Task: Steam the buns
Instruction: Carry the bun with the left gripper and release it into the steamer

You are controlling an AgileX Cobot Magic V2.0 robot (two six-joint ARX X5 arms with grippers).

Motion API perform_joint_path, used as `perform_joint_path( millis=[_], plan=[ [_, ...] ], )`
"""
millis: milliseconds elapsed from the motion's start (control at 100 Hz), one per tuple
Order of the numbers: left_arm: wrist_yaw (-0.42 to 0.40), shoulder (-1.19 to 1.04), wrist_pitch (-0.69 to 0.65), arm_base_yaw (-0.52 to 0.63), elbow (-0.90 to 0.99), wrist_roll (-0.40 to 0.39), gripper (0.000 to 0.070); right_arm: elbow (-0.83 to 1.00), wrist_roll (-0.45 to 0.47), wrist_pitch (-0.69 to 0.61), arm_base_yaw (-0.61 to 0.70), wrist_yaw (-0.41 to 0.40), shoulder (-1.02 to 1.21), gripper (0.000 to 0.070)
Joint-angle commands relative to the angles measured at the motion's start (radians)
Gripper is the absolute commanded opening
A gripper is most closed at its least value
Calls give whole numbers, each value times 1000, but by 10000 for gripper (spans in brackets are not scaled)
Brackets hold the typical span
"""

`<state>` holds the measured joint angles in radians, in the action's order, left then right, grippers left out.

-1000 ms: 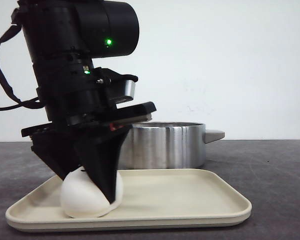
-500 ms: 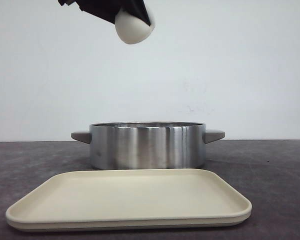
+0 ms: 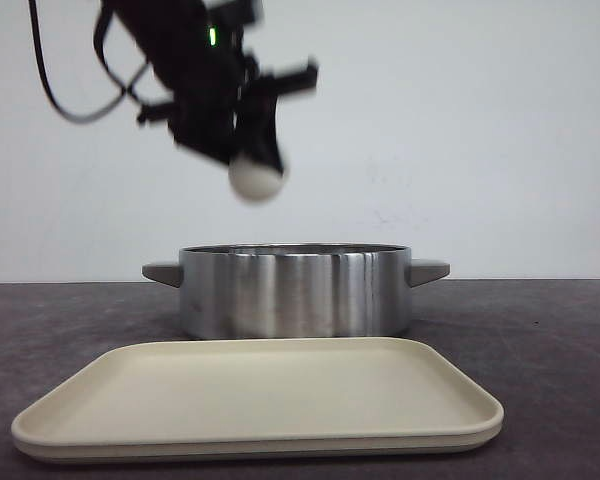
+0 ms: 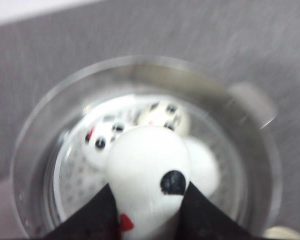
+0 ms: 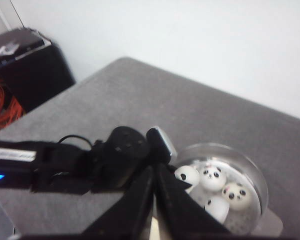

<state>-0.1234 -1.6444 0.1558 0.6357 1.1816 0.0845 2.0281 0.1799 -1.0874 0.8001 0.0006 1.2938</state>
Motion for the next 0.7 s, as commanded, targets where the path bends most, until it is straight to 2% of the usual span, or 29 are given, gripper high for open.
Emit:
perform_joint_path(
  millis=[0,80,120,150,200,280,370,550,690],
  plan=[
    [3,-34,-13,3,11,-15,20,21,4,-10,10,0,13,0],
    [5,-61,-14,1,11,-9,32,21,4,-33,10,1,13,0],
    [13,-71,-13,0,11,3,68,21,6,-39,10,1,13,0],
    [19,-77,-12,-1,11,14,130,21,11,-44,10,1,13,0],
    [21,-84,-3,-1,11,35,286,21,18,-47,10,0,13,0],
    [21,-86,13,-1,11,55,494,21,20,-47,10,1,13,0],
    [21,-86,16,-1,11,63,601,21,23,-47,11,0,13,0],
    [19,-86,80,-1,32,63,608,21,22,-46,10,1,13,0],
    [19,-76,220,0,112,71,588,12,-5,-48,10,18,13,0]
  ],
)
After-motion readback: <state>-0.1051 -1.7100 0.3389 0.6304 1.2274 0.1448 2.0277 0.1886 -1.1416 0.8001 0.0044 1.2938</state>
